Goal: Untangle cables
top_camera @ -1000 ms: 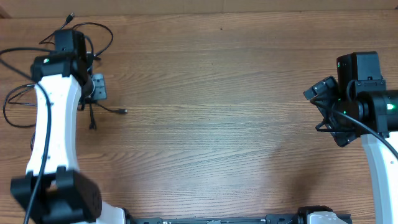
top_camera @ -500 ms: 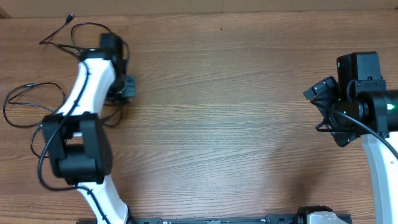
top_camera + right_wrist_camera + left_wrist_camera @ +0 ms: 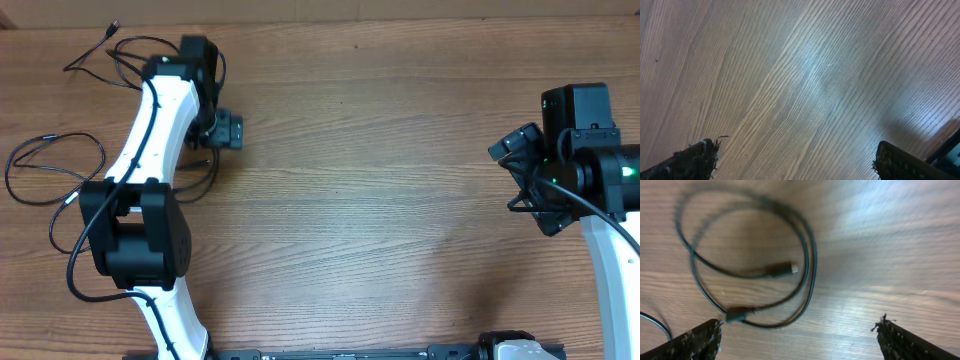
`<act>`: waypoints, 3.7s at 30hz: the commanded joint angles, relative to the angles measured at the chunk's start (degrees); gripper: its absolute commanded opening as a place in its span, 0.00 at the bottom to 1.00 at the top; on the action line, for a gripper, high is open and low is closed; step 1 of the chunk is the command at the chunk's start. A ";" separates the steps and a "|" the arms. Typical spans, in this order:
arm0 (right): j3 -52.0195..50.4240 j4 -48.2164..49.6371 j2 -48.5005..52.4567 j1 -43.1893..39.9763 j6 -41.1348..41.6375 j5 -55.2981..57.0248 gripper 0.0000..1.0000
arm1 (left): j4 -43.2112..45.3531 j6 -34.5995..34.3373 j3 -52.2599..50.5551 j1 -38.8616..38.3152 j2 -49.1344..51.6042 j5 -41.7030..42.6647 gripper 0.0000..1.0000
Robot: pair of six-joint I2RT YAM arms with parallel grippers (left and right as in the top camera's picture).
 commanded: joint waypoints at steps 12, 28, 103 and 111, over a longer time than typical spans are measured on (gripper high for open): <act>1.29 0.26 -0.46 -0.20 -0.07 0.59 1.00 | -1.20 -0.52 3.50 -0.13 -26.25 7.65 0.99; 1.31 0.26 -0.46 -0.20 -0.09 0.59 1.00 | 15.67 -3.58 -32.96 -0.11 -69.22 7.04 1.00; -2.14 2.84 -8.85 -0.09 0.35 2.49 1.00 | 5.99 -3.39 -37.40 -0.11 -28.28 6.64 1.00; -2.14 2.82 -13.40 -0.11 0.35 2.49 1.00 | 18.05 -3.13 -37.24 -0.28 -27.58 10.56 0.99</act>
